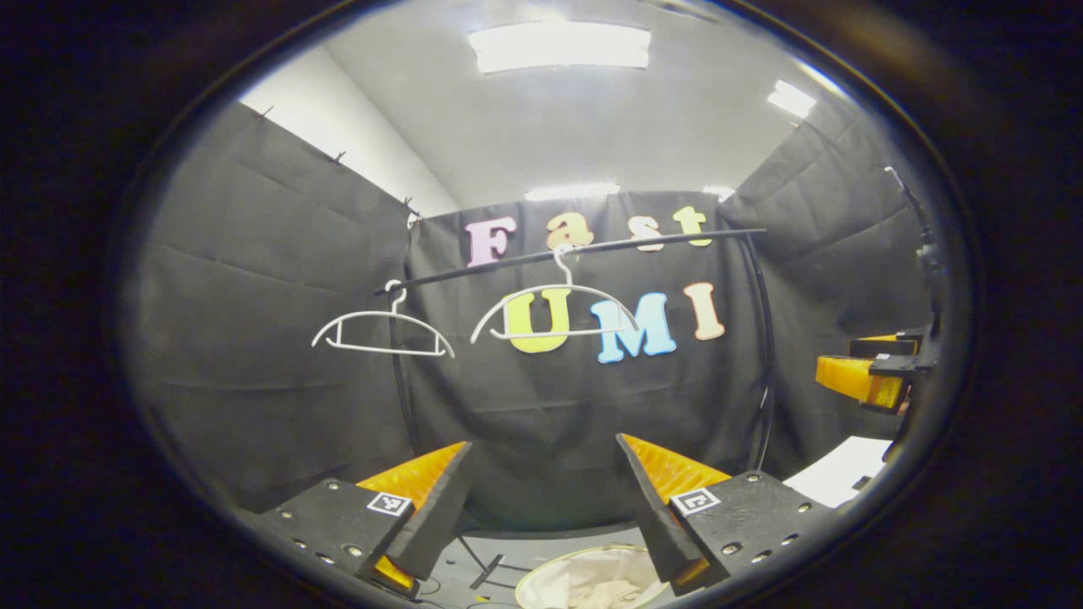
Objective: Grasp the clothes on the hanger with both hands and then place them into the laundry hamper below.
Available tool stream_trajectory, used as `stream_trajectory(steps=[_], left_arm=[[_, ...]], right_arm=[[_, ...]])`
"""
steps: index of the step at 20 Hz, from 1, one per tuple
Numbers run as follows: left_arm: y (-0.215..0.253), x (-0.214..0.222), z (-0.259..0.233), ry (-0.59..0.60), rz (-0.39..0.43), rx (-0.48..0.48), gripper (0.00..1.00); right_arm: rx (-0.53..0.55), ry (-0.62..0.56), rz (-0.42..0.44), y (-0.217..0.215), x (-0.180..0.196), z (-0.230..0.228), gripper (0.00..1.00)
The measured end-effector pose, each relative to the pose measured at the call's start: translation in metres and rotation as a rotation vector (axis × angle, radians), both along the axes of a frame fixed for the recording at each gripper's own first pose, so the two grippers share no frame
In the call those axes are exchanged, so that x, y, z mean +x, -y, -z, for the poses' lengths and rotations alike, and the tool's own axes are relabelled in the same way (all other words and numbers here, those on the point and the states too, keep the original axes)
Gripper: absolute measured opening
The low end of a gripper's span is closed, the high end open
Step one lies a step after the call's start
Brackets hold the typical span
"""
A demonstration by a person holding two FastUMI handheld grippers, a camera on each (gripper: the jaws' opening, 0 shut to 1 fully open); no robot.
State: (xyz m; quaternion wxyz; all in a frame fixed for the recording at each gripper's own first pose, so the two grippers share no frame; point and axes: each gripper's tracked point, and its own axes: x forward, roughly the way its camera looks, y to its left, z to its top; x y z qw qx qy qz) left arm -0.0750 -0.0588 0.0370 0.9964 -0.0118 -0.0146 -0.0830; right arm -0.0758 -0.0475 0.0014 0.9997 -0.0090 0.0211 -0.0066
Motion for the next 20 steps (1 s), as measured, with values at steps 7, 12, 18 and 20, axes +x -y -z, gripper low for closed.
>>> stream_trajectory(steps=[7,12,18,20], left_arm=[[0.002,-0.015,-0.003,0.010,0.007,-0.006,0.95],[0.011,-0.016,-0.008,0.025,0.030,0.004,0.95],[0.014,-0.007,-0.002,0.026,0.030,-0.004,0.95],[0.015,-0.004,-0.001,0.026,0.028,-0.009,0.95]], right_arm=[[0.007,-0.003,0.031,0.008,-0.022,0.001,0.99],[-0.001,0.007,0.026,0.004,-0.024,-0.003,0.97],[0.001,-0.002,0.021,0.000,-0.014,0.001,0.99],[-0.001,-0.001,0.024,0.000,-0.011,0.002,0.97]])
